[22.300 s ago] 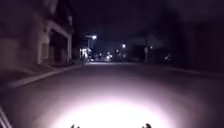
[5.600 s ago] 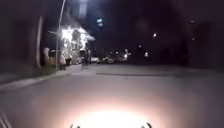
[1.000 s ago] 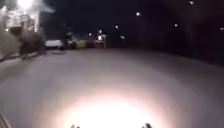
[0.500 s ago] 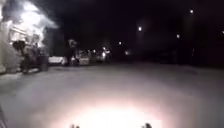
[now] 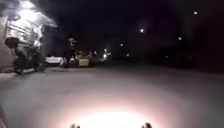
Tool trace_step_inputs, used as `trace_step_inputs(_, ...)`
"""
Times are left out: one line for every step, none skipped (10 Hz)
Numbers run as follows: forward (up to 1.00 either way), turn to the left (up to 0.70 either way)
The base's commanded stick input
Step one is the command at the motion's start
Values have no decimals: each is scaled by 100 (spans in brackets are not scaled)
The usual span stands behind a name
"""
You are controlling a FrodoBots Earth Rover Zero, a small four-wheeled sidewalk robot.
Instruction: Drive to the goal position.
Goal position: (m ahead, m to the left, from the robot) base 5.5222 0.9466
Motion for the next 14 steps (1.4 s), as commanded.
trace_step_inputs(85,0)
trace_step_inputs(85,0)
trace_step_inputs(85,0)
trace_step_inputs(85,0)
trace_step_inputs(85,0)
trace_step_inputs(85,0)
trace_step_inputs(85,0)
trace_step_inputs(85,0)
trace_step_inputs(85,0)
trace_step_inputs(85,0)
trace_step_inputs(85,0)
trace_step_inputs(85,0)
trace_step_inputs(85,0)
trace_step_inputs(85,0)
